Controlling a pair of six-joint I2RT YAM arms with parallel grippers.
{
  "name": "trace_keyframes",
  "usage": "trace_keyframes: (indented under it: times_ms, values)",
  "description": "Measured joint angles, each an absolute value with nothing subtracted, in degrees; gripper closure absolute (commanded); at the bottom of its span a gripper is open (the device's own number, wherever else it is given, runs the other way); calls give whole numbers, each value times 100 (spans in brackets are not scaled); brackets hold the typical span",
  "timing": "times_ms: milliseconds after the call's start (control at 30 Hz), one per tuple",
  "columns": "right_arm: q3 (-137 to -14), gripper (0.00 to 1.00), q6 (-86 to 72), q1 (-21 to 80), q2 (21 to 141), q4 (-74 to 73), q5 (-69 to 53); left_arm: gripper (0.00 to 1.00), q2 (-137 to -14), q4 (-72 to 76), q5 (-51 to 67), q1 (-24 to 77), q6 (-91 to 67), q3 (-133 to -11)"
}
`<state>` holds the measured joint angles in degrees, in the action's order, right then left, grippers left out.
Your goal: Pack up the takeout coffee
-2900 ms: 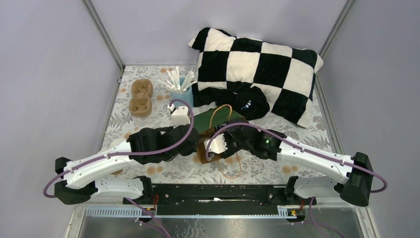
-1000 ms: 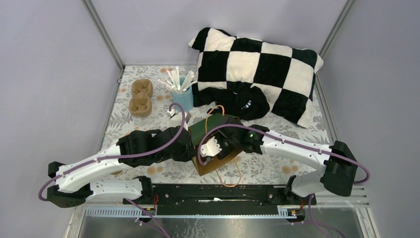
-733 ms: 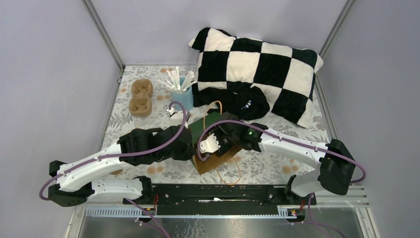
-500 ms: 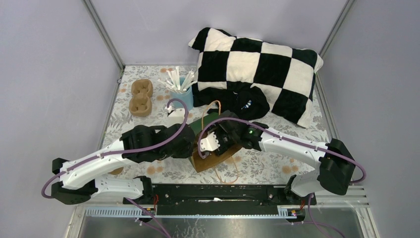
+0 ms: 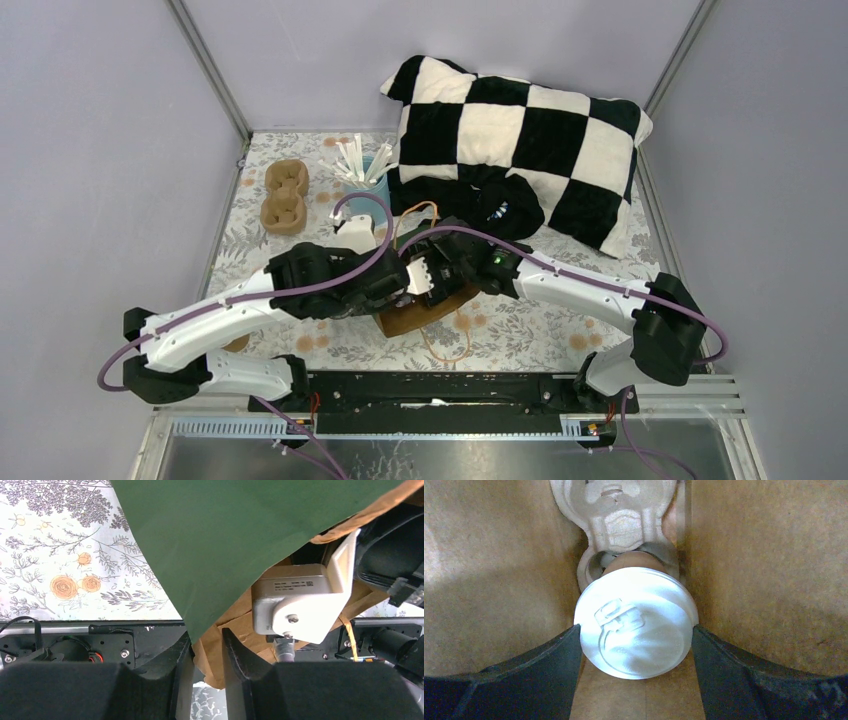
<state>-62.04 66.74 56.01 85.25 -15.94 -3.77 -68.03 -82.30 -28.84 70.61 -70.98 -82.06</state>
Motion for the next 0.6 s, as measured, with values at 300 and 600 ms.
trace_keyframes:
  times_ms: [300,600]
  values:
    - [-6208,54,6748,5601,8525,-1603,-419,100,-6831,-8307,-2969,7022,-7356,-7955]
    - [-6359,56,6980,5601,8720,-1573,-388,100,-6670,-8062,-2880,7022,-7175,-7522]
